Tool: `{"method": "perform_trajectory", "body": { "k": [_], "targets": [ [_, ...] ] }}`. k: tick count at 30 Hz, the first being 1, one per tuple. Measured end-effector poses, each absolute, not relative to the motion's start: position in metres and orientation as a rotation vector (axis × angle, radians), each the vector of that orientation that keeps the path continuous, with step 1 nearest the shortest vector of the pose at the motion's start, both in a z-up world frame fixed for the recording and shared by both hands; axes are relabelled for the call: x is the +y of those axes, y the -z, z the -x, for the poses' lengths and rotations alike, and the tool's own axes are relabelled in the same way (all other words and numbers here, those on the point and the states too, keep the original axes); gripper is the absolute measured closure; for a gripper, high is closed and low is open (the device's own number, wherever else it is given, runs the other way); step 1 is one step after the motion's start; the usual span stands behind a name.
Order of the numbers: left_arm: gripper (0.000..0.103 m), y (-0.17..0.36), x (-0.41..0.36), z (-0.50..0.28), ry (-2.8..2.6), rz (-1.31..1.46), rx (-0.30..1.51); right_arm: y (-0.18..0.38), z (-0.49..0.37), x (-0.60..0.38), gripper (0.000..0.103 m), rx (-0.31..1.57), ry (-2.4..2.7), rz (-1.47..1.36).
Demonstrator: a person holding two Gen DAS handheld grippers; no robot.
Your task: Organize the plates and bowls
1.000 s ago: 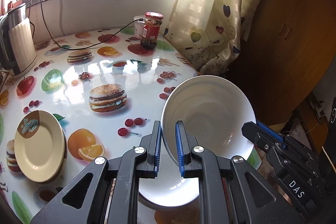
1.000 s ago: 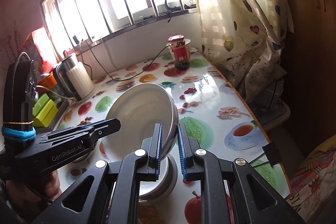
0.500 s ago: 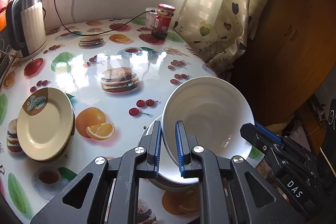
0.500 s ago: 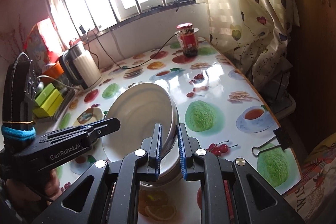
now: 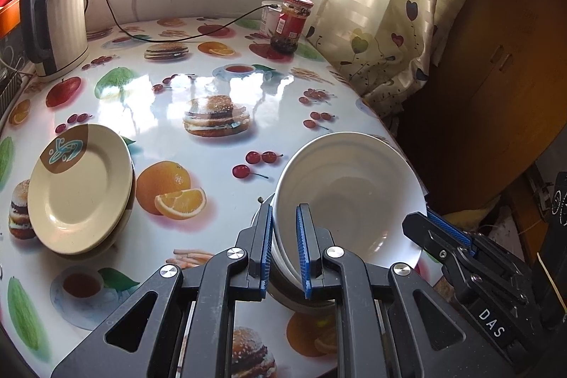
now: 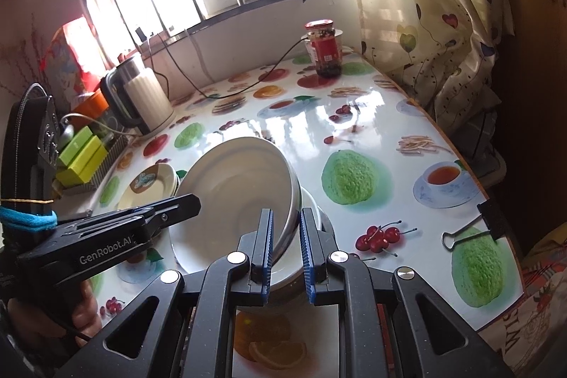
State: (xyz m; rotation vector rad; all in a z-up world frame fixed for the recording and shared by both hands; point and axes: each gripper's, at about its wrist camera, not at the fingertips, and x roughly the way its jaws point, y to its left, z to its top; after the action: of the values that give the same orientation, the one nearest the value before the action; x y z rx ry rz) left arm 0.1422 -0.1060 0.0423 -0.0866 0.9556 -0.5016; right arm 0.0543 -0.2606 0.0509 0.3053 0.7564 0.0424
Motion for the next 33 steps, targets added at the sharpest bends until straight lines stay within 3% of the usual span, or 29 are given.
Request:
{"method": "perform_trajectory", "body": {
  "k": [33],
  "targets": [
    [0.089, -0.032, -0.109, -0.147, 0.494, 0.088, 0.999, -0.029, -0.062, -0.264, 0.086, 0.809, -0.029, -0.334]
  ]
}}
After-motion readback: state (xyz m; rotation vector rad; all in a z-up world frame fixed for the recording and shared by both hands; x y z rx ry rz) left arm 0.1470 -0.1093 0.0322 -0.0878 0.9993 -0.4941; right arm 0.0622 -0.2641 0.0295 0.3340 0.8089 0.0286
